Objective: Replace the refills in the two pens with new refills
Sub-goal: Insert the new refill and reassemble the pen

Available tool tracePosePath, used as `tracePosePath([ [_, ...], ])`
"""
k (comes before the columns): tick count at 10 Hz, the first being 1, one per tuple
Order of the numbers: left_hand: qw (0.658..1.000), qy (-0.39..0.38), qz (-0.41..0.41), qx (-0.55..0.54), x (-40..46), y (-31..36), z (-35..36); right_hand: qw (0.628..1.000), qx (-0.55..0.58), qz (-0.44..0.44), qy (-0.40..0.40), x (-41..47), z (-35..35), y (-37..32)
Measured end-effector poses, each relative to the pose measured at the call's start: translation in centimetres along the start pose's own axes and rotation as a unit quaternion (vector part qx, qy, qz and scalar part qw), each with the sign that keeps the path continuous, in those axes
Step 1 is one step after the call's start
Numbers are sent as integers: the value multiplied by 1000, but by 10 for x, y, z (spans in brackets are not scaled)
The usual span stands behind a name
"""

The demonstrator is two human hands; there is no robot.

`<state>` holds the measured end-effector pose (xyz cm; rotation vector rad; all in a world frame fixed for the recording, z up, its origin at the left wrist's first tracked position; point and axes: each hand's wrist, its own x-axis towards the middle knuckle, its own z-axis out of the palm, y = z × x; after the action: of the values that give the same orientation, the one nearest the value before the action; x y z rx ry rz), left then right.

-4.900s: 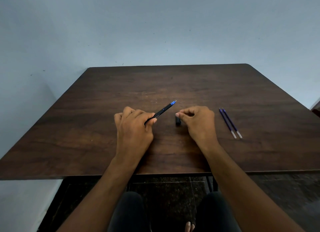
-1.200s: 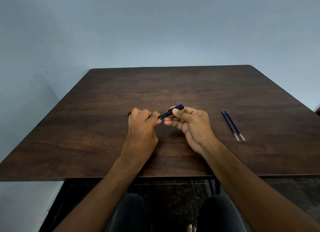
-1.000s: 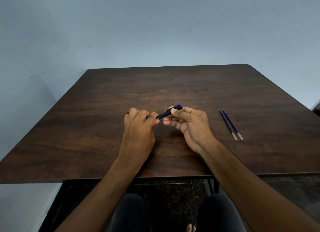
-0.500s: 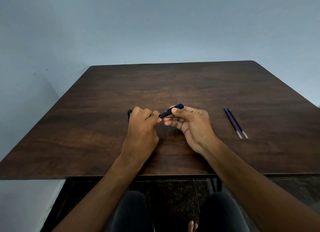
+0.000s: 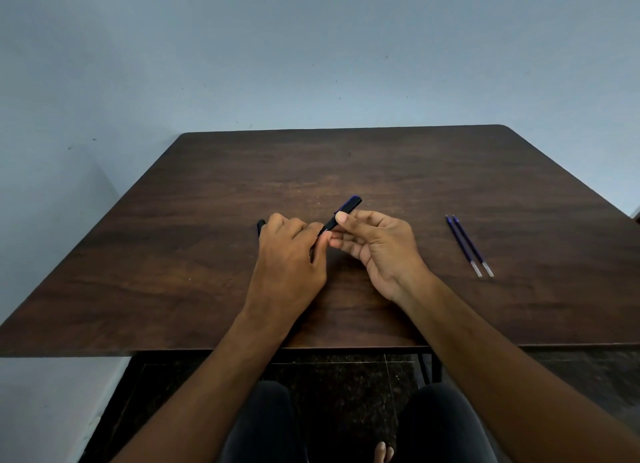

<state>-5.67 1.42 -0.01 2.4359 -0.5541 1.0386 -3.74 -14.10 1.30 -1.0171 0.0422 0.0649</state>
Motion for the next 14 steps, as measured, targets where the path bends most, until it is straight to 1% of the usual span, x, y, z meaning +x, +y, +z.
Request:
tracePosePath([
  [2,1000,0,-12,13,1,-1,-8,999,-2,30,31,3,15,2],
  [3,998,0,-57,-9,6,-2,-16,998,-14,49,33,7,25,1],
  [4,987,-13,-157,-27,12,-15,-26,996,-53,60,42,11,37,1],
  [5,957,-35,-277,-77,16,-39,-37,990,-112,56,63,17,45,1],
  [6,931,-47,-355,-62,17,-61,-46,976,-196,78,55,20,55,3],
  [7,910,-67,-405,-57,13,-72,-45,951,-295,73,56,22,65,7],
  [8,902,-80,-420,-65,11,-72,-39,913,-398,63,60,25,75,12],
  [9,902,-81,-418,-70,11,-71,-33,879,-471,40,60,25,83,15],
  [10,905,-78,-409,-82,11,-70,-30,854,-515,46,51,24,89,12],
  [11,906,-71,-405,-101,11,-69,-28,838,-538,75,44,25,94,7],
  [12,907,-69,-395,-132,9,-67,-25,828,-553,83,35,28,93,8],
  [13,909,-66,-386,-143,9,-66,-23,840,-541,27,13,29,86,14],
  [14,906,-74,-389,-148,11,-67,-22,839,-544,19,15,23,85,13],
])
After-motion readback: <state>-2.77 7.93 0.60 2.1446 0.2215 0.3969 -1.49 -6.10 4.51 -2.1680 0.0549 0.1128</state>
